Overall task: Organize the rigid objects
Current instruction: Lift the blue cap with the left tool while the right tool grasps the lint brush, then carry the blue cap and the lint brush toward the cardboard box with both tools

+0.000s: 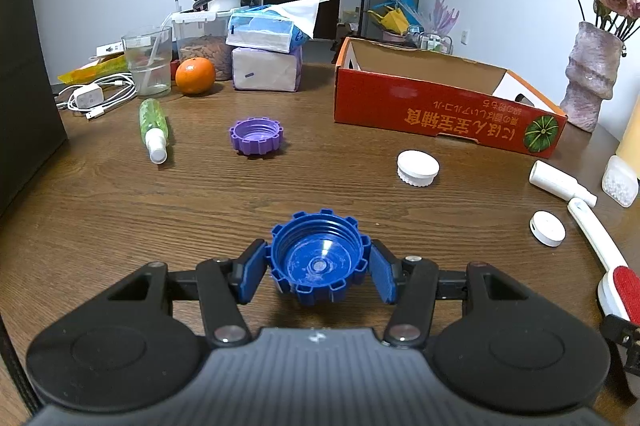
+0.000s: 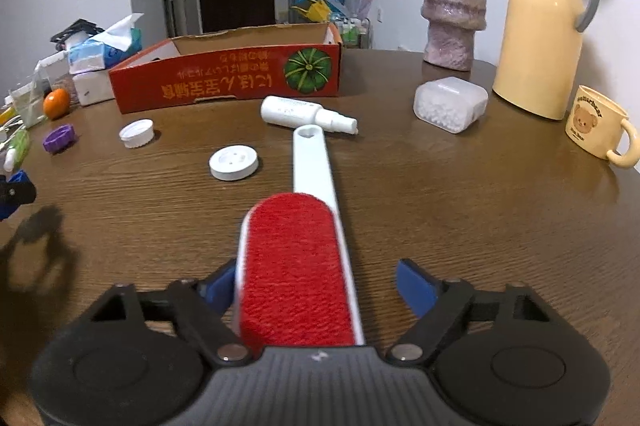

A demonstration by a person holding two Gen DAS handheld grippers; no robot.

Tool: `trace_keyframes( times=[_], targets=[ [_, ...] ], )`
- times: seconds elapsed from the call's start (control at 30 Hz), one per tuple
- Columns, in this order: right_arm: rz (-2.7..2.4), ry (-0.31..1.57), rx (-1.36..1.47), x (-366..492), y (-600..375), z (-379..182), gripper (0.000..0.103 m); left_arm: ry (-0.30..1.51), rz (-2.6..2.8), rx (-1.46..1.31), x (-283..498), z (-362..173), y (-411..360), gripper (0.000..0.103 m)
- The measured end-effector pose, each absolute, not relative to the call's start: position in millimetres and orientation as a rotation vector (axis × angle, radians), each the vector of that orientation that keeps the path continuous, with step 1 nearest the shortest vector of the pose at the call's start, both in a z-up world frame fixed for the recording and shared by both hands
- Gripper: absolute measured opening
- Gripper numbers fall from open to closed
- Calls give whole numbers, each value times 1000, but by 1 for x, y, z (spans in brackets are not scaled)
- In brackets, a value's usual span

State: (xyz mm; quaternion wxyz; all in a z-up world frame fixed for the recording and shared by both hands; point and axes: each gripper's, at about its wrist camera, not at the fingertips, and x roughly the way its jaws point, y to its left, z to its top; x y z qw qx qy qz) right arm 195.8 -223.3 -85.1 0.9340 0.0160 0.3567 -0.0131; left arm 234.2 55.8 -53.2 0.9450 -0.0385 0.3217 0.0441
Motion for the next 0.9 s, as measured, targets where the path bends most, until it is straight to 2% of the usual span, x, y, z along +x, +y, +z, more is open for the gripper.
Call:
trace_keyframes(
  times=[0.03, 0.07, 0.9],
  targets=[
    [-16, 723, 33, 195, -223, -84, 56, 655, 90, -78, 234, -53, 56, 56],
    [-19, 720, 32, 195, -223, -83, 55, 655, 90, -79, 234, -53, 56, 56],
    [62, 598, 109, 186, -240, -53, 54, 582, 60, -74, 221, -34, 42, 56]
  ],
)
